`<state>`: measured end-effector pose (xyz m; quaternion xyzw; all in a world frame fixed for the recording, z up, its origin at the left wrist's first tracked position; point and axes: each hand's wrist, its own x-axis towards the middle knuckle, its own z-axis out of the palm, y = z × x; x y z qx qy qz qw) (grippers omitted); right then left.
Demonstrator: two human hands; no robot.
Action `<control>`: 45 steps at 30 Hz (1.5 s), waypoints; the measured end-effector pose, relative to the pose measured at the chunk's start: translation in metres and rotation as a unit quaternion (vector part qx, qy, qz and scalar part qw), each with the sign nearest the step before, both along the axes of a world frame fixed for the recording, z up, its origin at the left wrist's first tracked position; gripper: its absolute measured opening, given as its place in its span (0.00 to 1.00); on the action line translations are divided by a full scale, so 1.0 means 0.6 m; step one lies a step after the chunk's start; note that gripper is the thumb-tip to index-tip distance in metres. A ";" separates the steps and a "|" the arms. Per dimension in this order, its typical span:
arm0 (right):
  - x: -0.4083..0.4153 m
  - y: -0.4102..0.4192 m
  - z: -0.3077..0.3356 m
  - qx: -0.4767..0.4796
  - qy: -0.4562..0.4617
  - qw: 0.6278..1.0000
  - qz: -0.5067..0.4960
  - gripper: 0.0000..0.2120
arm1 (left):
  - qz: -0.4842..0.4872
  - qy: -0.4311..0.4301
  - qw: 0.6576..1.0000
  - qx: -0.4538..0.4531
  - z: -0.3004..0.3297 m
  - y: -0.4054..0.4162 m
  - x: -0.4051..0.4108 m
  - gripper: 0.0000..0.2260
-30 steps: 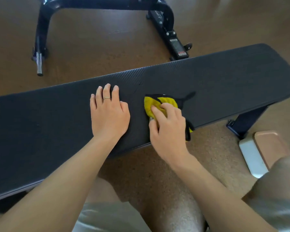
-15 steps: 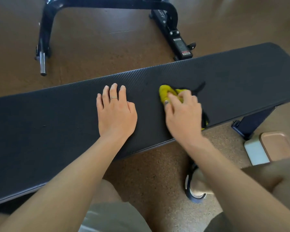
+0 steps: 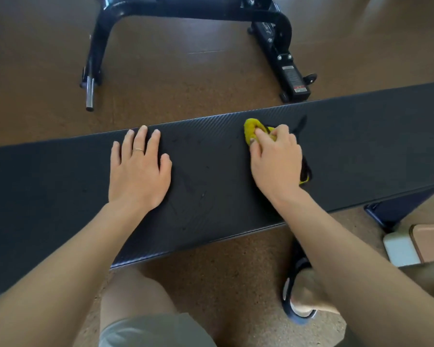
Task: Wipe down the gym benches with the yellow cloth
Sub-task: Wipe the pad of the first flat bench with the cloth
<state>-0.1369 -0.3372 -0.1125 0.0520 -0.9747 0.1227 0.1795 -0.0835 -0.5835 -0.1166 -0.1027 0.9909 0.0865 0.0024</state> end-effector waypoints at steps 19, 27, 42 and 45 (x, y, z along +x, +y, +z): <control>-0.061 -0.145 -0.001 -0.020 0.012 0.995 0.101 0.11 | -0.001 0.011 1.000 -0.012 -0.012 -0.004 0.000 0.26; -0.100 -0.058 -0.005 0.021 0.047 0.978 0.204 0.13 | 0.000 0.003 1.000 -0.018 -0.009 -0.001 -0.002 0.26; -0.075 -0.248 0.015 -0.015 -0.016 0.975 0.221 0.09 | -0.007 0.014 1.000 -0.019 -0.005 0.001 -0.001 0.28; -0.112 -0.217 0.007 0.008 -0.043 0.967 0.252 0.17 | -0.003 0.009 1.000 -0.020 -0.005 0.002 -0.002 0.28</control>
